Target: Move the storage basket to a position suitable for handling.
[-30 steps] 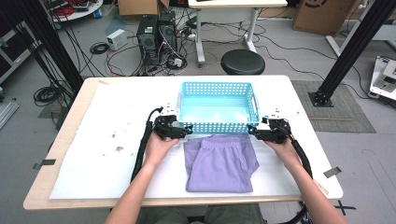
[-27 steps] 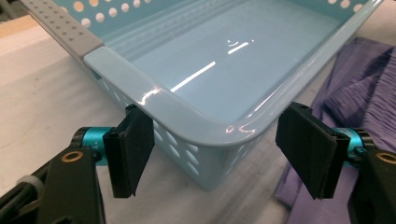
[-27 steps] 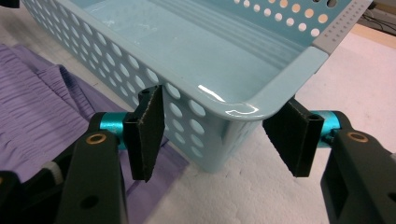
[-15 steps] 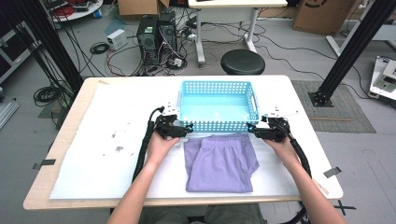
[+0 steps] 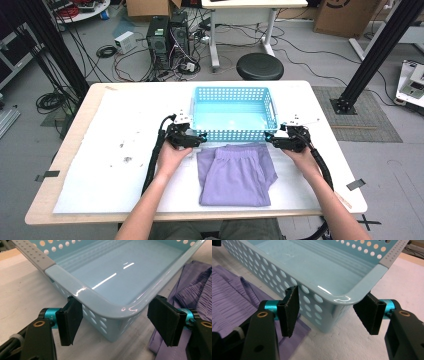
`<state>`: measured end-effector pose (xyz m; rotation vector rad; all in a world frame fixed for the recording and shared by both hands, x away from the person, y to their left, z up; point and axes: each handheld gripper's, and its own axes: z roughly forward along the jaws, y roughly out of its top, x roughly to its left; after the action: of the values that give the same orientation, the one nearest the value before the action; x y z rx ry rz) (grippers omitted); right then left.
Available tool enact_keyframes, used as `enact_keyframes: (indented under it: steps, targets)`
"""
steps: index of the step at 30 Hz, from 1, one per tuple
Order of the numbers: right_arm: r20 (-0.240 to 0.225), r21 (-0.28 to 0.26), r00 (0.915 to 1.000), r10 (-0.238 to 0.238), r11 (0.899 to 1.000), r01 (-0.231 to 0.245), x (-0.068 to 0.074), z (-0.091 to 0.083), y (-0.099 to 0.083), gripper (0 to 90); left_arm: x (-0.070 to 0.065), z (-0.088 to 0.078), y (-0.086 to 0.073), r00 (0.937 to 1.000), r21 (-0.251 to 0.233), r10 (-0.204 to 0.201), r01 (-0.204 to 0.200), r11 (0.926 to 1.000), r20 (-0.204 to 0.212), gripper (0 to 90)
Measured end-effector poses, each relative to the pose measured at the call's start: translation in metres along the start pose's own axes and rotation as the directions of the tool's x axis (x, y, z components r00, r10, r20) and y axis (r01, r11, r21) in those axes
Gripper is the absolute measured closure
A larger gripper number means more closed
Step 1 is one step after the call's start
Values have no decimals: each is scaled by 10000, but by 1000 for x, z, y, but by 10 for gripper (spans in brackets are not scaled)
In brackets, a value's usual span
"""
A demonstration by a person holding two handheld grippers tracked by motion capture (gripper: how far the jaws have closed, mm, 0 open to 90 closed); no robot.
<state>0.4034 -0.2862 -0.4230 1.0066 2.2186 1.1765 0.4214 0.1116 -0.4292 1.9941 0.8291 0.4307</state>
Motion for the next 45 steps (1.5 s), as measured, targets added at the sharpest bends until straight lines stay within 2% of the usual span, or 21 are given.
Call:
enact_keyframes:
  steps: [7, 9, 12, 14, 17, 21, 22, 24, 26, 28, 31, 33, 35, 37, 38, 40, 43, 45]
  targets:
    - [75, 78, 9999, -127, 9999, 127, 0, -1, 0, 393, 0, -1, 0, 10000, 73, 41, -41, 10000, -46, 290]
    - [72, 147, 9999, -127, 9998, 126, 1, -3, 0, 366, 0, -4, 0, 10000, 87, 14, -13, 10000, -77, 290]
    - [236, -116, 9996, 126, 9999, -123, 1, -13, -1, 305, 0, -13, -3, 9992, -291, -116, 105, 9995, -379, 289]
    - [190, -405, 9994, 285, 9988, -278, 2, -21, -1, 283, -1, -20, -5, 9990, -536, -185, 163, 9984, -410, 289]
    - [125, -630, 9983, 563, 9965, -554, 10, -33, -4, 254, -5, -32, -10, 9988, -735, 19, -55, 9973, -491, 289]
    - [132, -973, 9963, 854, 9917, -837, 24, -46, -10, 221, -13, -48, -18, 9985, -1252, 244, -305, 9917, -496, 296]
    - [199, -1127, 9956, 913, 9897, -885, 27, -49, -13, 235, -15, -52, -19, 9983, -1384, 214, -287, 9900, -540, 299]
    - [-51, -1231, 9954, 955, 9878, -954, 32, -54, -18, 305, -18, -60, -22, 9988, -1531, 84, -157, 9881, -481, 308]
    - [-12, -1280, 9947, 1032, 9865, -1025, 38, -58, -23, 334, -20, -65, -26, 9997, -1625, -53, 13, 9867, -243, 315]
    - [21, -1204, 9936, 1130, 9864, -1119, 43, -60, -28, 356, -24, -69, -31, 10000, -1719, -19, 4, 9851, -85, 315]
    - [128, -1210, 9927, 1197, 9857, -1173, 51, -64, -33, 392, -31, -75, -39, 9999, -2116, 167, -165, 9772, -11, 318]
    - [227, -1284, 9933, 1133, 9857, -1094, 56, -66, -35, 395, -33, -78, -44, 9996, -2382, -58, 118, 9712, 261, 322]
    - [246, -1319, 9940, 1065, 9860, -1023, 59, -66, -37, 395, -36, -81, -46, 9973, -2264, -450, 570, 9724, 578, 321]
    - [74, -1415, 9927, 1202, 9829, -1180, 62, -66, -39, 363, -39, -83, -46, 9896, -1813, -988, 1166, 9765, 1042, 325]
    - [-4, -1403, 9934, 1145, 9836, -1134, 63, -65, -39, 339, -42, -82, -46, 9860, -1571, -1120, 1308, 9789, 1234, 340]
    - [75, -1299, 9937, 1116, 9854, -1097, 69, -63, -40, 292, -49, -81, -46, 9847, -1396, -1058, 1251, 9823, 1381, 345]
    - [107, -1275, 9954, 952, 9875, -930, 75, -60, -40, 236, -63, -77, -45, 9875, -1142, -771, 931, 9891, 1372, 351]
    - [-87, -1093, 9934, 1140, 9874, -1143, 79, -58, -40, 222, -71, -74, -45, 9893, -974, -603, 736, 9925, 1329, 350]
